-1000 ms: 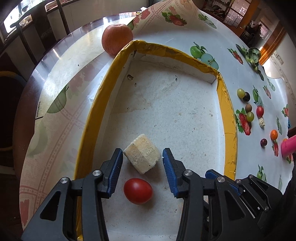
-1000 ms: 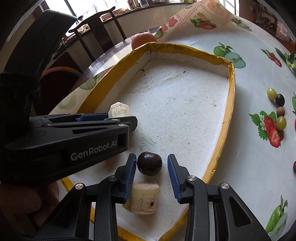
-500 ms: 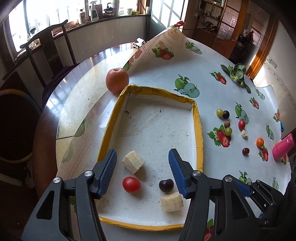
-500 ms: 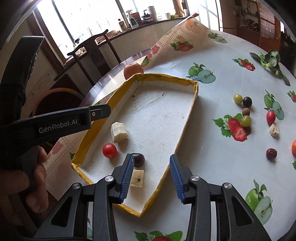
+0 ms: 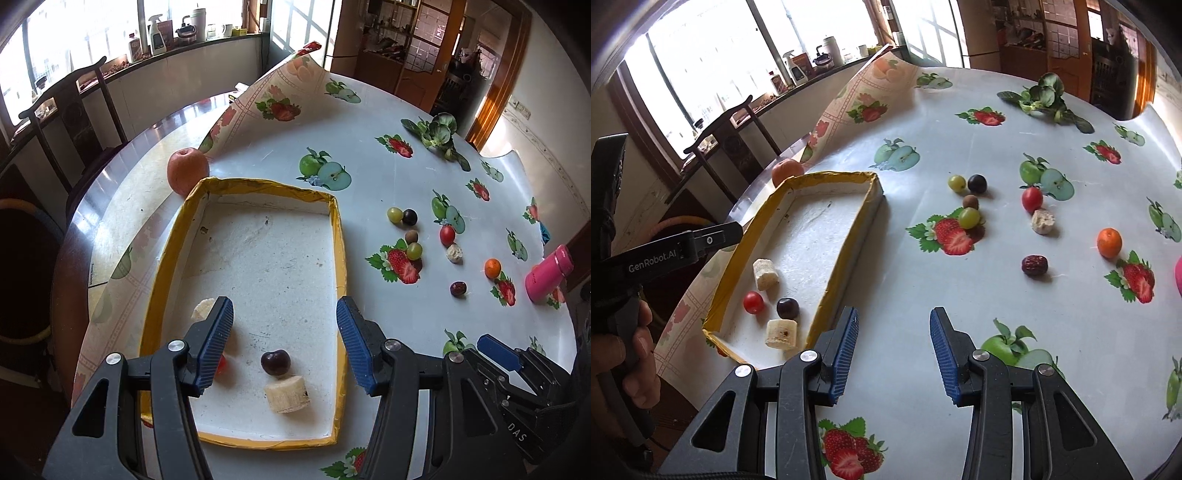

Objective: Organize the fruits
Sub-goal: 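Move both grippers back toward the remaining fruits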

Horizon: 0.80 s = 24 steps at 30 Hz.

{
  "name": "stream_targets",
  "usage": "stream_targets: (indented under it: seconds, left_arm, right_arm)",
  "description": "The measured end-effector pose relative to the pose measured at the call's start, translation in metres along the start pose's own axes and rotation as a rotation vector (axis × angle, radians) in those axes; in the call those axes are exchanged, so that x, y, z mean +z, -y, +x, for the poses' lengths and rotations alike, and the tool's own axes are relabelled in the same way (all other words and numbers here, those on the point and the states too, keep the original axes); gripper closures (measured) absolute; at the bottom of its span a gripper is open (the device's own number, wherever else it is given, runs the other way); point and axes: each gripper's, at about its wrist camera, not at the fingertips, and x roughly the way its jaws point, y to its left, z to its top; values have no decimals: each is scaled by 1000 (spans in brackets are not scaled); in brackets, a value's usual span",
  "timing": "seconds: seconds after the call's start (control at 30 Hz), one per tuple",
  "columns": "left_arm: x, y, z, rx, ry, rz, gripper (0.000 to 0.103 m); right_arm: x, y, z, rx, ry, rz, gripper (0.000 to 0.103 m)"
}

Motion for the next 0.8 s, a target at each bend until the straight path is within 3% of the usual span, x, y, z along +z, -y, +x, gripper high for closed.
stream_targets:
  seconds: [0.37, 0.8]
  left_arm:
    - [-13, 70, 22, -72, -62, 97, 46]
    - [-13, 169, 83, -259, -168, 158, 46]
  right_arm:
    - [-19, 79, -17, -88, 6, 126, 61]
    - [-5, 168, -4, -196, 29, 243, 61]
